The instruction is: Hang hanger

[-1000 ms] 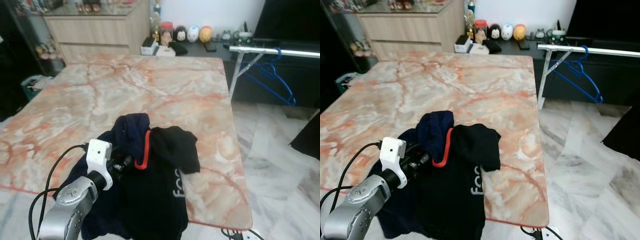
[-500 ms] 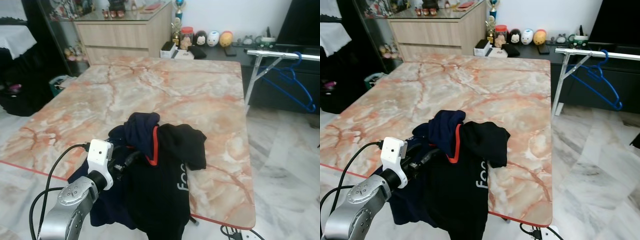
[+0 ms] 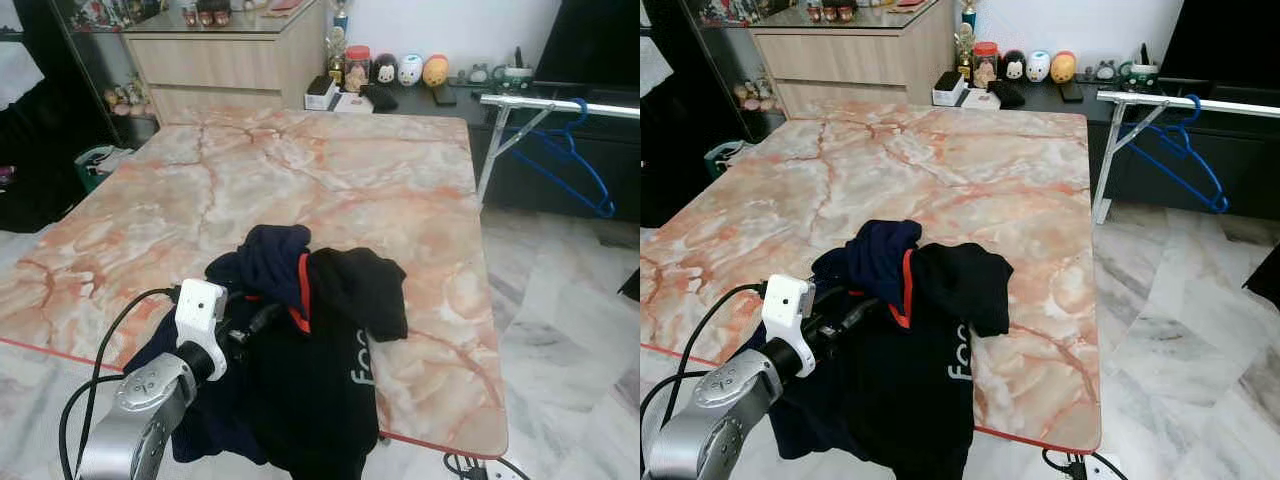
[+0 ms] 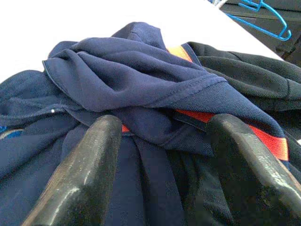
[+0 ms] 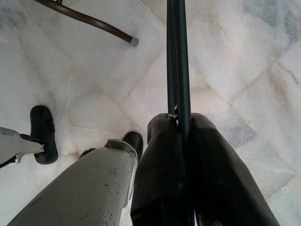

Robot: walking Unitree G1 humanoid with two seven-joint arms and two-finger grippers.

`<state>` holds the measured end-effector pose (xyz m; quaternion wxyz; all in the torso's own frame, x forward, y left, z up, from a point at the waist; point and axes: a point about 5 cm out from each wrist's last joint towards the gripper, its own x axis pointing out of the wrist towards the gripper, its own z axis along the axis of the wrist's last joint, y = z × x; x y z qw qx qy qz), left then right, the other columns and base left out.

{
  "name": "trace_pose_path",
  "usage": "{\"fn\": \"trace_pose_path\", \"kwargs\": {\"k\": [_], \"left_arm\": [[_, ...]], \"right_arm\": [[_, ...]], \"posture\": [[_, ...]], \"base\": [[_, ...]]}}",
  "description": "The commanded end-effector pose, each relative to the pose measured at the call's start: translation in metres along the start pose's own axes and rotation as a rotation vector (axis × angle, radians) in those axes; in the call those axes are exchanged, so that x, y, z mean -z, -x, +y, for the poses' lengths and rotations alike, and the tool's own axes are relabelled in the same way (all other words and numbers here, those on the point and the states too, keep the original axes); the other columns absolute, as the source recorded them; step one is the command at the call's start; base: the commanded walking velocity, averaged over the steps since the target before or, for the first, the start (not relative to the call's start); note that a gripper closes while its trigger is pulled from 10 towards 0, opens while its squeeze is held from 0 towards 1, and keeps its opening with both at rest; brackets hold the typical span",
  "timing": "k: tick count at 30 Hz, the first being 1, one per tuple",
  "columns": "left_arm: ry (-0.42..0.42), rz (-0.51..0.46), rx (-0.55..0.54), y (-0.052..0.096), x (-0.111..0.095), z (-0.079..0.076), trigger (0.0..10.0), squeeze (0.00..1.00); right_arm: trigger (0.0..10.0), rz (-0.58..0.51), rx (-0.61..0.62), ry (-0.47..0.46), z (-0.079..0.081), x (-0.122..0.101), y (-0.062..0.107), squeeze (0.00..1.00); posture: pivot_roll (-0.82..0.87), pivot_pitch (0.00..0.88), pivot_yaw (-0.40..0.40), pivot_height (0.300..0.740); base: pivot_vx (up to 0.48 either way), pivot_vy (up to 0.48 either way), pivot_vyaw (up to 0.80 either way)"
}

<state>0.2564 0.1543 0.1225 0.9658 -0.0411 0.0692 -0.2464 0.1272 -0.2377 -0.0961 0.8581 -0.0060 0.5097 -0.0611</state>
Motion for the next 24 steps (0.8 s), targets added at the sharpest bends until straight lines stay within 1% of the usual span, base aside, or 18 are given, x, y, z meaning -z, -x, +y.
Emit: {"fn": "trace_pose_path", "kwargs": {"k": [1, 24], "left_arm": [[-0.012, -0.019, 0.006, 0.0014, -0.0036, -0.0004, 10.0, 0.0], [-0.014, -0.02, 0.006, 0.0004, -0.0022, -0.0016, 10.0, 0.0]], "right_arm": [[10.0, -0.003, -0.001, -0.002, 0.0006, -0.0001, 0.0, 0.0], [10.0, -0.003, 0.0, 0.005, -0.0003, 0.0002, 0.0002, 0.0]], "posture": [[0.08, 0.0, 0.025, 0.74], [0.08, 0.0, 0.022, 0.74]], "base": [[-0.247, 0.0, 0.0], [-0.285, 0.0, 0.0]]}}
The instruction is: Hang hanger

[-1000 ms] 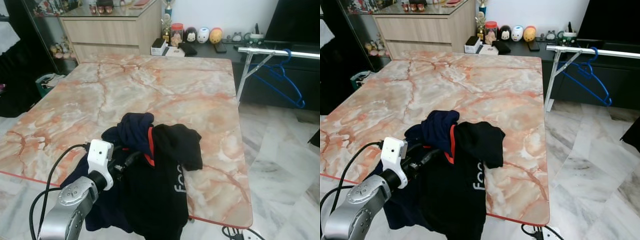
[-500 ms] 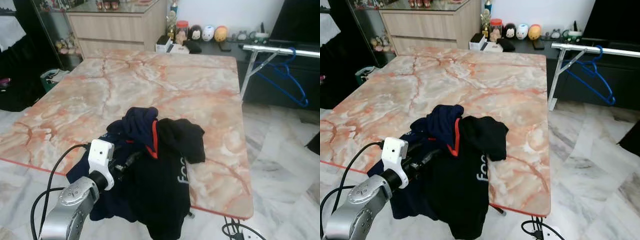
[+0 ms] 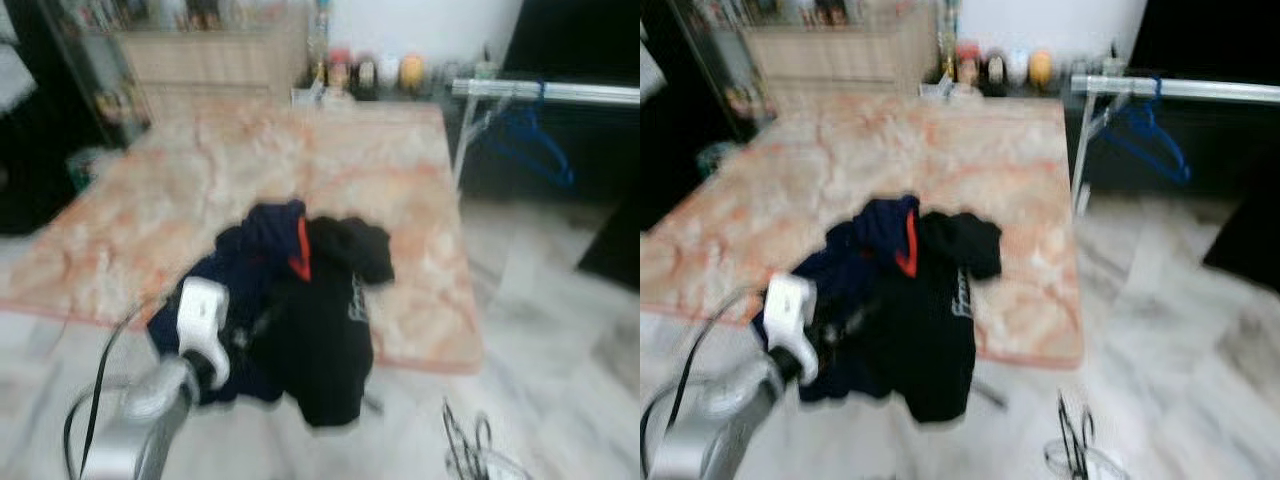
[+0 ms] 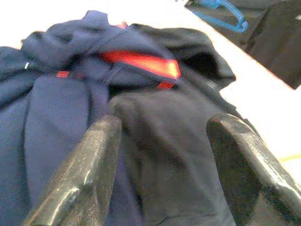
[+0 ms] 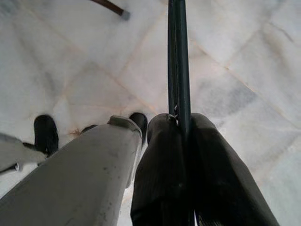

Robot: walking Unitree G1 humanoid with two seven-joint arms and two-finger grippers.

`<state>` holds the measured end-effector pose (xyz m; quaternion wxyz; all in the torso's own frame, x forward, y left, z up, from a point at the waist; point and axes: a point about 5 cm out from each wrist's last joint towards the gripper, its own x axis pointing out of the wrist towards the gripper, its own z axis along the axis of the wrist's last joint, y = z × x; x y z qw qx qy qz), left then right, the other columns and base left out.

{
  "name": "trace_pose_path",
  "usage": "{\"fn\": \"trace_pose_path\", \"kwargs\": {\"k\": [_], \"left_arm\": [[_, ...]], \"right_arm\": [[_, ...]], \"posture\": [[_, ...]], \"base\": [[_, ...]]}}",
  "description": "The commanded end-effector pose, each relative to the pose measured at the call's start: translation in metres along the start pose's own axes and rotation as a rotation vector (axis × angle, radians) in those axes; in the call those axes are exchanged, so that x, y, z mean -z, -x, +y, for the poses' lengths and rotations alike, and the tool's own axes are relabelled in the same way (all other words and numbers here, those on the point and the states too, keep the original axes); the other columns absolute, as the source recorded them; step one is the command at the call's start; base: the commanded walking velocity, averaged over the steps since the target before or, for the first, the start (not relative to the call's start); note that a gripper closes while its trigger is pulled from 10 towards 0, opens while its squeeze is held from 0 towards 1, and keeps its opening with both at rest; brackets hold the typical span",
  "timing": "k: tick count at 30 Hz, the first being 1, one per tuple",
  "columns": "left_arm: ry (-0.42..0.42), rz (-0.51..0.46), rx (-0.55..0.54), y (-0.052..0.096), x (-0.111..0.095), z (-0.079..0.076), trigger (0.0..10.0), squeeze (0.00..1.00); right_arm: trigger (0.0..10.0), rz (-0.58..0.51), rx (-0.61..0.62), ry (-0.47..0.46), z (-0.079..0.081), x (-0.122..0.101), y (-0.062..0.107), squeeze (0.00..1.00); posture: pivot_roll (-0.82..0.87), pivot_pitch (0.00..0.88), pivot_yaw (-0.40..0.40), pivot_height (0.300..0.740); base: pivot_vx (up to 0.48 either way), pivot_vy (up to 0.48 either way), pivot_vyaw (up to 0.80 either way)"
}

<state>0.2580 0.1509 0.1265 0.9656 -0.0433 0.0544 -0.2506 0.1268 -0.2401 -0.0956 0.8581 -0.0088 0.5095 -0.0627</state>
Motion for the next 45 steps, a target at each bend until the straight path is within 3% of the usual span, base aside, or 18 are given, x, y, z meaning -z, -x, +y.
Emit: {"fn": "trace_pose_path", "kwargs": {"k": [1, 15, 26, 32, 34, 36, 40, 45], "left_arm": [[-0.011, 0.01, -0.004, 0.003, 0.002, 0.001, 10.0, 0.0], [-0.01, 0.019, -0.019, 0.005, 0.006, 0.004, 10.0, 0.0], [0.002, 0.075, -0.134, 0.019, 0.025, 0.029, 10.0, 0.0], [0.054, 0.137, -0.287, 0.035, 0.053, 0.053, 10.0, 0.0], [0.049, 0.2, -0.356, 0.041, 0.068, 0.063, 10.0, 0.0], [0.065, 0.306, -0.406, 0.051, 0.096, 0.07, 10.0, 0.0], [0.108, 0.401, -0.454, 0.06, 0.124, 0.073, 10.0, 0.0], [0.12, 0.422, -0.459, 0.056, 0.135, 0.07, 10.0, 0.0]], "right_arm": [[10.0, -0.003, -0.006, 0.001, 0.002, 0.0, 0.0, 0.0], [10.0, -0.021, 0.009, -0.025, 0.002, -0.001, 0.0, 0.0], [10.0, -0.022, 0.015, -0.02, 0.001, -0.001, 0.0, 0.0], [10.0, -0.025, 0.021, -0.024, 0.001, -0.001, 0.0, 0.0], [10.0, -0.025, 0.021, -0.022, 0.001, -0.001, 0.0, 0.0], [10.0, -0.026, 0.022, -0.021, 0.001, -0.002, 0.0, 0.0], [10.0, -0.028, 0.028, -0.018, 0.001, -0.002, 0.0, 0.0], [10.0, -0.045, 0.049, -0.025, -0.001, -0.003, 0.0, 0.0]], "posture": [[0.08, 0.0, 0.022, 0.74], [0.08, 0.0, 0.021, 0.74], [0.08, 0.0, 0.021, 0.74], [0.08, 0.0, 0.021, 0.74], [0.08, 0.0, 0.02, 0.74], [0.08, 0.0, 0.018, 0.74], [0.07, 0.0, 0.016, 0.74], [0.07, 0.0, 0.015, 0.74]], "base": [[-0.296, 0.0, 0.0], [-0.297, 0.0, 0.0], [-0.301, 0.0, 0.0], [-0.188, 0.0, 0.0], [0.0, 0.0, 0.0], [0.0, 0.0, 0.0], [0.0, 0.0, 0.0], [0.0, 0.0, 0.0]]}}
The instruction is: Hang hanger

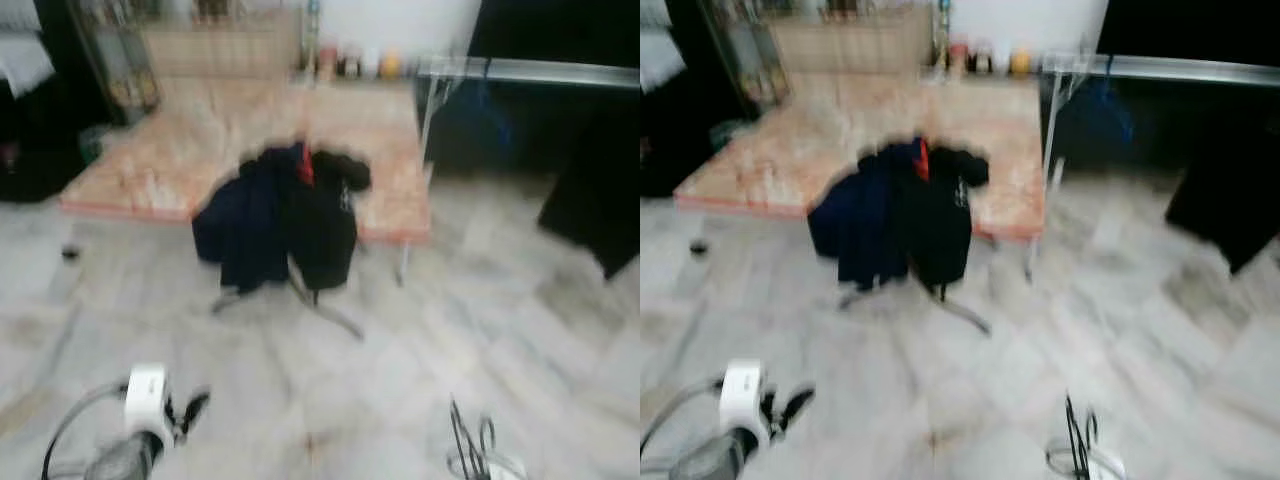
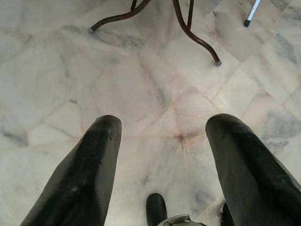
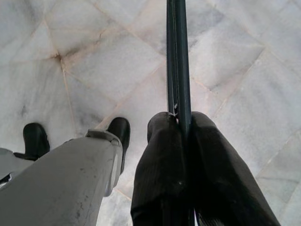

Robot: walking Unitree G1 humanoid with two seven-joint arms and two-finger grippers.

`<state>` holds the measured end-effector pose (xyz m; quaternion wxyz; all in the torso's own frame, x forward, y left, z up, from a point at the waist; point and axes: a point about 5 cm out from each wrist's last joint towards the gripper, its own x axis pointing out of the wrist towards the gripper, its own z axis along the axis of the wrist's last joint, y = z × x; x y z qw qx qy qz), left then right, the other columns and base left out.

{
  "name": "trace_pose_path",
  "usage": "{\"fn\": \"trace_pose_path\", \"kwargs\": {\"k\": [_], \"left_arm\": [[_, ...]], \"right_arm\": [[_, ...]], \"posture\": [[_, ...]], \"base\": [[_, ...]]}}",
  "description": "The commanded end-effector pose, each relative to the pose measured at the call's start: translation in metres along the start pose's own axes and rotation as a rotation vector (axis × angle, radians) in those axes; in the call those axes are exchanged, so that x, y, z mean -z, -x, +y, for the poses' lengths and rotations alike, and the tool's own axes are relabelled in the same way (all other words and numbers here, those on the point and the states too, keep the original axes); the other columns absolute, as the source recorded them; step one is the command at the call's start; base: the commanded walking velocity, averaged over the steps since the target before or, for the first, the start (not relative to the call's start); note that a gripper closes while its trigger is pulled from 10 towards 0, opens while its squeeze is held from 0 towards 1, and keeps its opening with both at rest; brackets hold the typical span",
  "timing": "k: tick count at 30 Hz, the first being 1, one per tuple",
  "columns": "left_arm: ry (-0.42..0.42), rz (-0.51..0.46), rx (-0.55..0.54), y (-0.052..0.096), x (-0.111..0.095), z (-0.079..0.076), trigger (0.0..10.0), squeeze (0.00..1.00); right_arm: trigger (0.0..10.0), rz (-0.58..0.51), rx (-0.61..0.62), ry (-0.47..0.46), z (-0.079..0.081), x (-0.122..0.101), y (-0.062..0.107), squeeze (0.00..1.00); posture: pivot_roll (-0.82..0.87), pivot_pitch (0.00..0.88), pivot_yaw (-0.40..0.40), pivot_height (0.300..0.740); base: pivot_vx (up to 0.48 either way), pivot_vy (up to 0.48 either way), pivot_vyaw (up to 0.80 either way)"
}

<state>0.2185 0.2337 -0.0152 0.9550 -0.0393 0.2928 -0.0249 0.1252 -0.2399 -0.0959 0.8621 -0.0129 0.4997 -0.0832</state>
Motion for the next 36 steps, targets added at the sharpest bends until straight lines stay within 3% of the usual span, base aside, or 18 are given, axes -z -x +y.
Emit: {"fn": "trace_pose_path", "kwargs": {"k": [1, 4, 8, 10, 14, 15, 17, 18, 19, 20, 24, 28, 29, 30, 31, 36], "left_arm": [[-0.018, -0.037, 0.001, -0.007, -0.009, -0.003, 10.0, 0.0], [-0.052, -0.047, 0.013, -0.01, -0.011, -0.005, 10.0, 0.0], [-0.093, -0.05, 0.02, -0.01, -0.013, -0.005, 10.0, 0.0], [-0.106, -0.07, 0.029, -0.011, -0.017, -0.005, 10.0, 0.0], [-0.167, -0.124, 0.046, -0.014, -0.032, -0.006, 10.0, 0.0], [-0.182, -0.134, 0.052, -0.015, -0.035, -0.007, 10.0, 0.0], [-0.208, -0.146, 0.062, -0.016, -0.039, -0.008, 10.0, 0.0], [-0.221, -0.15, 0.066, -0.016, -0.041, -0.008, 10.0, 0.0], [-0.242, -0.158, 0.071, -0.017, -0.044, -0.009, 10.0, 0.0], [-0.244, -0.165, 0.075, -0.017, -0.046, -0.009, 10.0, 0.0], [-0.27, -0.183, 0.098, -0.018, -0.051, -0.014, 10.0, 0.0], [-0.348, -0.23, 0.142, -0.016, -0.065, -0.02, 10.0, 0.0], [-0.373, -0.254, 0.16, -0.013, -0.071, -0.02, 10.0, 0.0], [-0.373, -0.254, 0.16, -0.013, -0.071, -0.02, 10.0, 0.0], [-0.403, -0.275, 0.19, -0.01, -0.078, -0.023, 10.0, 0.0], [-0.535, -0.319, 0.357, 0.003, -0.09, -0.039, 10.0, 0.0]], "right_arm": [[10.0, -0.038, 0.013, 0.027, -0.002, -0.007, -0.001, 0.0], [10.0, -0.083, -0.003, 0.143, -0.002, -0.014, -0.001, 0.0], [10.0, -0.123, -0.006, 0.134, -0.001, -0.017, 0.0, 0.0], [10.0, -0.152, 0.005, 0.183, -0.002, -0.021, 0.0, 0.0], [10.0, -0.21, 0.012, 0.399, -0.001, -0.031, 0.0, 0.0], [10.0, -0.318, 0.005, 0.426, 0.001, -0.07, -0.001, 0.0], [10.0, -0.461, -0.01, 0.467, 0.005, -0.121, 0.003, 0.0], [10.0, -0.494, -0.017, 0.483, 0.004, -0.134, 0.005, 0.0], [10.0, -0.453, 0.052, 0.561, -0.008, -0.138, 0.005, 0.0], [10.0, -0.462, 0.062, 0.574, -0.014, -0.143, 0.006, 0.0], [10.0, -0.55, 0.03, 0.525, -0.019, -0.16, 0.014, 0.0], [10.0, -0.598, -0.149, 0.614, -0.012, -0.177, 0.023, 0.0], [10.0, -0.56, -0.254, 0.729, -0.009, -0.176, 0.027, 0.0], [10.0, -0.56, -0.254, 0.729, -0.009, -0.176, 0.027, 0.0], [10.0, -0.488, -0.348, 0.798, -0.01, -0.171, 0.03, 0.0], [10.0, -0.338, -0.637, 1.005, -0.01, -0.157, 0.056, 0.0]], "posture": [[0.06, 0.0, 0.015, 0.74], [0.06, 0.0, 0.01, 0.74], [0.06, 0.0, 0.01, 0.74], [0.06, 0.0, 0.009, 0.74], [0.05, 0.0, 0.003, 0.74], [0.05, 0.0, 0.001, 0.74], [0.05, 0.0, 0.002, 0.74], [0.05, 0.0, 0.001, 0.74], [0.05, 0.0, 0.002, 0.74], [0.04, 0.0, 0.006, 0.74], [0.04, 0.0, 0.005, 0.74], [0.04, 0.0, 0.005, 0.74], [0.04, 0.0, 0.005, 0.74], [0.04, 0.0, 0.005, 0.74], [0.04, 0.0, 0.005, 0.74], [0.04, 0.0, 0.003, 0.74]], "base": [[0.0, 0.0, 0.0], [0.0, 0.0, 0.0], [0.0, 0.0, 0.0], [0.0, 0.0, 0.0], [0.0, 0.0, 0.0], [0.0, 0.0, 0.0], [0.0, 0.0, 0.0], [0.0, 0.0, 0.0], [0.0, 0.0, 0.0], [0.0, 0.0, 0.0], [0.0, 0.0, 0.0], [0.0, 0.0, 0.0], [0.0, 0.0, 0.0], [0.0, 0.0, 0.0], [0.0, 0.0, 0.0], [0.0, 0.0, 0.0]]}}
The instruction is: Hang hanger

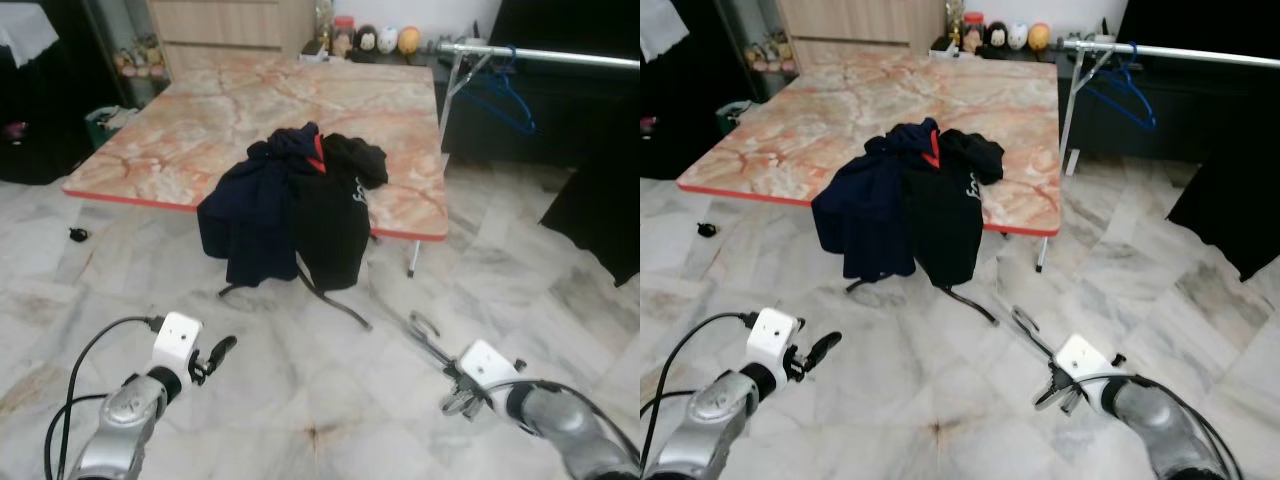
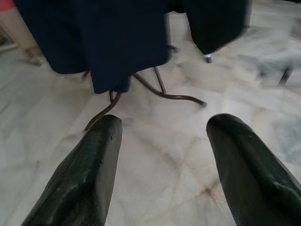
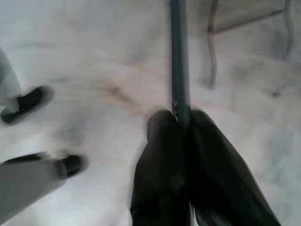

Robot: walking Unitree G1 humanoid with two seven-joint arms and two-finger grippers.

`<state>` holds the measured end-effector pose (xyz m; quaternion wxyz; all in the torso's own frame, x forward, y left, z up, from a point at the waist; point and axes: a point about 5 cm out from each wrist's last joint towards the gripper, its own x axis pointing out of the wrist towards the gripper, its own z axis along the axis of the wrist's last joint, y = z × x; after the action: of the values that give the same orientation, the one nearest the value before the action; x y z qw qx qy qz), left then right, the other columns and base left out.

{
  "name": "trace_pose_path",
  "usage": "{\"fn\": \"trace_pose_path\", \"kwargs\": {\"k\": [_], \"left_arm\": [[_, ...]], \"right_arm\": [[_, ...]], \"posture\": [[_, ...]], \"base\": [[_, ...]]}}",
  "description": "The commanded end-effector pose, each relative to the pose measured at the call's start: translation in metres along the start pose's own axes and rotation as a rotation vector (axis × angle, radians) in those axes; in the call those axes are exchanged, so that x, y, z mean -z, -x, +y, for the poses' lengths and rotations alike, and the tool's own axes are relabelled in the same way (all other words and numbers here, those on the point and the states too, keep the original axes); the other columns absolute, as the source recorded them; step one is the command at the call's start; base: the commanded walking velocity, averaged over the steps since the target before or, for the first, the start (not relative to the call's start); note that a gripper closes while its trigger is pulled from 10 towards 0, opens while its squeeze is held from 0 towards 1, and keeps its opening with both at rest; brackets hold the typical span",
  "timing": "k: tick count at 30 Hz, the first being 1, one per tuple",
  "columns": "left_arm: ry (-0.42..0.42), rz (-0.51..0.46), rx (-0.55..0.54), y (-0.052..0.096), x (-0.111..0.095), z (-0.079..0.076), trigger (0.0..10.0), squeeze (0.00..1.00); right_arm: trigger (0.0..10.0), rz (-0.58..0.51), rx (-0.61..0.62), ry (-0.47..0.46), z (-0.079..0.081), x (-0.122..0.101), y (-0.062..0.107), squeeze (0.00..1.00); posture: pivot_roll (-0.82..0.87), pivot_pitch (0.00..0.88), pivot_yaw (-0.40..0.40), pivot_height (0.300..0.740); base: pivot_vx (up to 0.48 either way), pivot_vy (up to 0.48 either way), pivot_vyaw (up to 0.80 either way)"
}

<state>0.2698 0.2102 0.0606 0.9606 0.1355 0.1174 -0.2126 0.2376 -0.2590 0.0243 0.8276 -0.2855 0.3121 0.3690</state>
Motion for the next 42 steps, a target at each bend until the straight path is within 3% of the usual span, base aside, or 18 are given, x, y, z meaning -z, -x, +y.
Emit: {"fn": "trace_pose_path", "kwargs": {"k": [1, 5, 7, 8, 12, 16, 25, 29, 38, 42], "left_arm": [[-0.078, -0.027, 0.148, 0.002, -0.011, -0.014, 10.0, 0.0], [-0.119, -0.058, 0.383, 0.0, -0.03, -0.034, 10.0, 0.0], [-0.136, -0.06, 0.43, 0.0, -0.034, -0.039, 10.0, 0.0], [-0.17, -0.074, 0.52, -0.002, -0.043, -0.047, 10.0, 0.0], [-0.202, -0.085, 0.73, -0.002, -0.059, -0.068, 10.0, 0.0], [-0.21, -0.06, 0.822, 0.0, -0.059, -0.076, 10.0, 0.0], [-0.249, -0.013, 0.887, -0.003, -0.059, -0.086, 10.0, 0.0], [-0.254, -0.017, 0.878, -0.009, -0.06, -0.091, 10.0, 0.0], [-0.266, -0.011, 0.823, -0.018, -0.057, -0.093, 10.0, 0.0], [-0.276, 0.013, 0.855, -0.016, -0.053, -0.095, 10.0, 0.0]], "right_arm": [[10.0, -0.023, -0.181, 0.05, 0.009, -0.011, 0.008, 0.0], [10.0, -0.099, -0.323, 0.08, 0.015, -0.029, 0.01, 0.0], [10.0, -0.117, -0.36, 0.096, 0.017, -0.035, 0.009, 0.0], [10.0, -0.152, -0.441, 0.123, 0.02, -0.046, 0.009, 0.0], [10.0, -0.17, -0.536, 0.178, 0.023, -0.064, 0.003, 0.0], [10.0, -0.149, -0.553, 0.191, 0.025, -0.071, -0.004, 0.0], [10.0, -0.116, -0.462, 0.21, 0.022, -0.087, -0.029, 0.0], [10.0, -0.202, -0.483, 0.211, 0.029, -0.106, -0.034, 0.0], [10.0, -0.249, -0.52, 0.233, 0.035, -0.119, -0.038, 0.0], [10.0, -0.243, -0.513, 0.236, 0.033, -0.119, -0.037, 0.0]], "posture": [[0.04, 0.0, 0.002, 0.74], [0.05, 0.0, -0.006, 0.74], [0.05, 0.0, -0.006, 0.74], [0.05, 0.0, -0.009, 0.74], [0.06, 0.0, -0.015, 0.74], [0.07, 0.0, -0.021, 0.74], [0.07, 0.0, -0.028, 0.74], [0.07, 0.0, -0.025, 0.74], [0.07, 0.0, -0.022, 0.74], [0.06, 0.0, -0.021, 0.74]], "base": [[0.0, 0.0, 0.0], [0.0, 0.0, 0.0], [0.0, 0.0, 0.0], [0.0, 0.0, 0.0], [0.0, 0.0, 0.0], [0.0, 0.0, 0.0], [0.0, 0.0, 0.0], [0.0, 0.0, 0.0], [0.0, 0.0, 0.0], [0.0, 0.0, 0.0]]}}
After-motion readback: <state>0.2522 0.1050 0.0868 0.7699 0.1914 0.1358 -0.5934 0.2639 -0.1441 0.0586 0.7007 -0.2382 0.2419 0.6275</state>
